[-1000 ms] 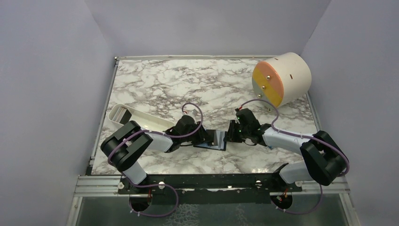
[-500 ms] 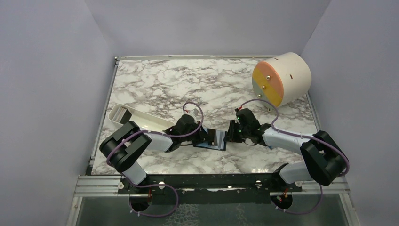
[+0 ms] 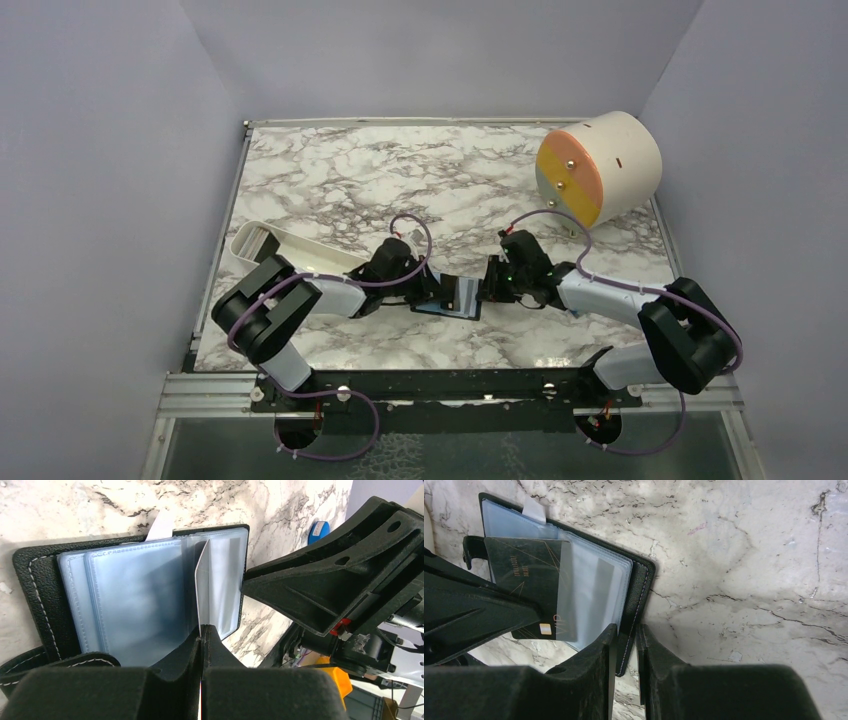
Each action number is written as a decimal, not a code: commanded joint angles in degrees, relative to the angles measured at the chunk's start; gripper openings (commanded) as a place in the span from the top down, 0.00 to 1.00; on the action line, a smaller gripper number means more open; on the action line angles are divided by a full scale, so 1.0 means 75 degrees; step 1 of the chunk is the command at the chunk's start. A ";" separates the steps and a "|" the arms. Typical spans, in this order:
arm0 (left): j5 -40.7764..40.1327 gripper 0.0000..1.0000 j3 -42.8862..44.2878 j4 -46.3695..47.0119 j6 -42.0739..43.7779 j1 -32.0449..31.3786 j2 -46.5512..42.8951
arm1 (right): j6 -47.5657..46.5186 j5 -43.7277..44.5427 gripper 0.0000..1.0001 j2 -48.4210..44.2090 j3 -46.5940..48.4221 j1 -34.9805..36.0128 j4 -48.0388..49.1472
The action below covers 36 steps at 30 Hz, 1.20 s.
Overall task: Put the credit cards into the card holder
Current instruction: Insert the credit card into the card holder.
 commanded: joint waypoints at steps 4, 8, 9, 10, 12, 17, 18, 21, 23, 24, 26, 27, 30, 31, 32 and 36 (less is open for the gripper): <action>0.0420 1.00 0.0216 -0.0801 0.0507 0.0021 0.0370 | -0.0173 0.0305 0.80 -0.0026 0.0240 0.0027 -0.0231; 0.0547 1.00 0.0322 -0.0802 0.0516 -0.0005 0.0552 | -0.0178 0.0248 0.80 0.0047 0.0288 0.0036 -0.0193; 0.0550 1.00 0.0352 -0.0808 0.0527 -0.0027 0.0574 | -0.0167 0.0248 0.79 0.0049 0.0290 0.0036 -0.0176; 0.0571 1.00 0.0378 -0.0819 0.0546 -0.0045 0.0592 | -0.0163 0.0243 0.80 0.0059 0.0284 0.0036 -0.0150; 0.0596 1.00 0.0409 -0.0856 0.0574 -0.0049 0.0634 | -0.0151 0.0248 0.80 0.0069 0.0268 0.0036 -0.0123; 0.0605 1.00 0.0412 -0.1092 0.0709 -0.0038 0.0644 | -0.0172 0.0378 0.80 0.0038 0.0254 0.0036 -0.0179; 0.0579 1.00 0.0438 -0.1200 0.0768 -0.0037 0.0616 | -0.0173 0.0402 0.80 0.0023 0.0237 0.0036 -0.0174; 0.0532 1.00 0.0593 -0.1574 0.0987 -0.0037 0.0591 | -0.0184 0.0405 0.80 0.0025 0.0206 0.0036 -0.0140; 0.0529 1.00 0.0725 -0.1799 0.1128 -0.0037 0.0617 | -0.0196 0.0403 0.80 0.0044 0.0217 0.0036 -0.0123; 0.0536 1.00 0.0784 -0.1879 0.1184 -0.0037 0.0639 | -0.0205 0.0393 0.80 0.0053 0.0221 0.0036 -0.0116; 0.0571 1.00 0.0828 -0.1874 0.1193 -0.0037 0.0677 | -0.0208 0.0370 0.80 0.0053 0.0217 0.0036 -0.0104; 0.0591 1.00 0.0865 -0.1869 0.1188 -0.0037 0.0679 | -0.0208 0.0360 0.80 0.0043 0.0220 0.0036 -0.0099; 0.0630 1.00 0.0941 -0.1859 0.1176 -0.0043 0.0911 | -0.0208 0.0373 0.80 0.0005 0.0232 0.0036 -0.0097; 0.0648 1.00 0.0978 -0.1857 0.1175 -0.0047 0.0948 | -0.0208 0.0379 0.80 -0.0006 0.0233 0.0036 -0.0108; 0.0664 1.00 0.1006 -0.1862 0.1165 -0.0046 0.0975 | -0.0208 0.0384 0.80 -0.0007 0.0245 0.0036 -0.0110; 0.0764 1.00 0.1095 -0.1984 0.1234 -0.0039 0.1009 | -0.0218 0.0443 0.80 -0.0007 0.0253 0.0036 -0.0142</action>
